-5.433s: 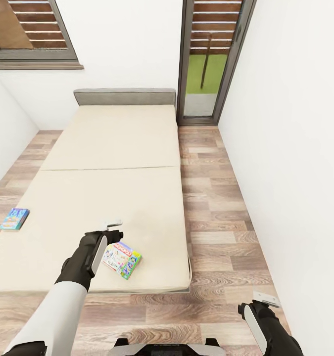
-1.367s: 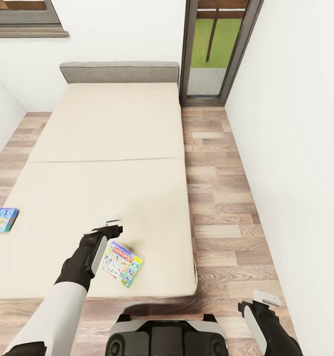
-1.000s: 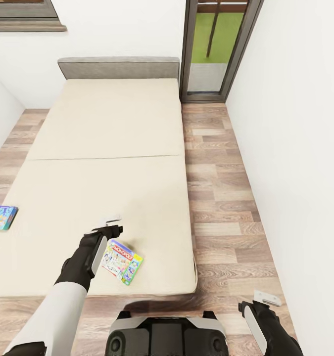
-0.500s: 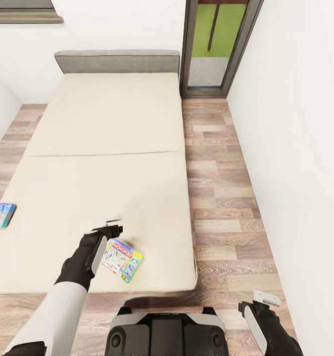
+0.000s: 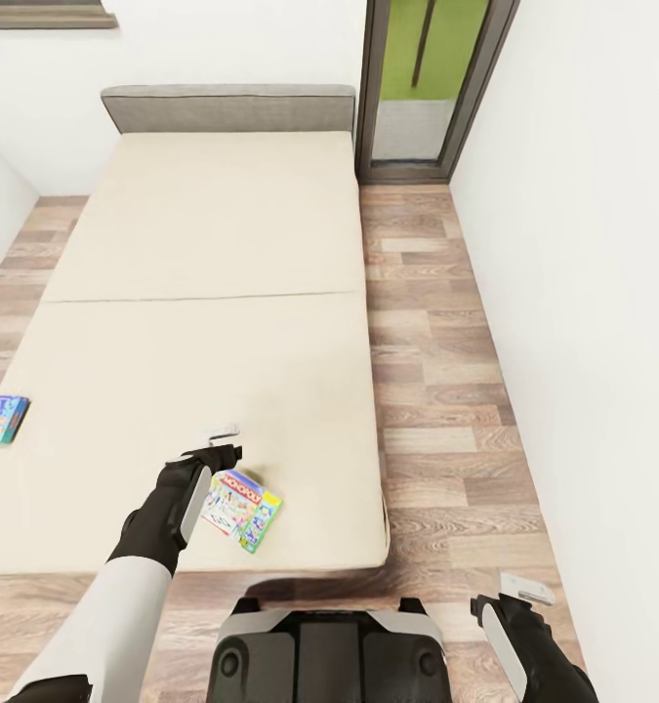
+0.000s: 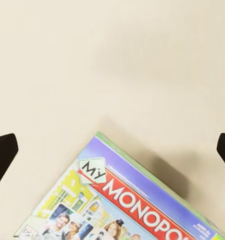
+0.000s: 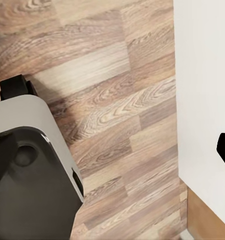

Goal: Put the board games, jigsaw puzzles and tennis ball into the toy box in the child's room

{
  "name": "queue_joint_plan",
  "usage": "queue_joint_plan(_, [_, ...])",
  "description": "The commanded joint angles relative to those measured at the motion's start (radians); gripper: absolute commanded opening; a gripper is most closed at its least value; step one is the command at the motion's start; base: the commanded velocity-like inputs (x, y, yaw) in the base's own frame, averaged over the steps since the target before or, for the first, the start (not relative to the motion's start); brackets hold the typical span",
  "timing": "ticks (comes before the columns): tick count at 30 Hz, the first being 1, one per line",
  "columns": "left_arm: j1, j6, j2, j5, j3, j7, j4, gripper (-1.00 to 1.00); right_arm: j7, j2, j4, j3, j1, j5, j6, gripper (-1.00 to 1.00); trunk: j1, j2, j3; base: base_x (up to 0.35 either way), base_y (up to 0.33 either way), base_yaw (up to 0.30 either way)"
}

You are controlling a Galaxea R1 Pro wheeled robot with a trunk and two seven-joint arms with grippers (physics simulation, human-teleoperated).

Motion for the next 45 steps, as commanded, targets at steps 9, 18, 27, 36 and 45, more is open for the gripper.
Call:
queue_joint_plan(9, [0.0,0.005,-0.001,0.0,0.002,0.001,-0.002,1.0,-0.007,0.0,-0.002,0.002,0.0,-0.01,0.003,1.0,0.0,-0.002,-0.015,0.0,0.0,0.0])
queue_joint_plan(18, [0.0,0.005,-0.001,0.0,0.002,0.001,-0.002,1.0,-0.007,0.0,-0.002,0.002,0.0,-0.01,0.003,1.0,0.0,-0.002,-0.03,0.0,0.0,0.0])
queue_joint_plan(27, [0.0,0.005,-0.001,0.0,0.002,0.001,-0.002,1.0,-0.007,0.0,-0.002,0.002,0.0,-0.01,0.003,1.0,0.0,-0.002,-0.044,0.0,0.0,0.0])
queue_joint_plan(36, [0.0,0.005,-0.001,0.0,0.002,0.0,-0.002,1.0,-0.007,0.0,-0.002,0.002,0.0,-0.01,0.003,1.0,0.0,-0.002,-0.058,0.0,0.0,0.0])
queue_joint_plan(45, [0.0,0.005,0.0,0.0,0.002,0.0,-0.002,1.0,-0.007,0.0,-0.001,0.002,0.0,-0.01,0.003,1.0,0.0,-0.002,-0.072,0.0,0.0,0.0])
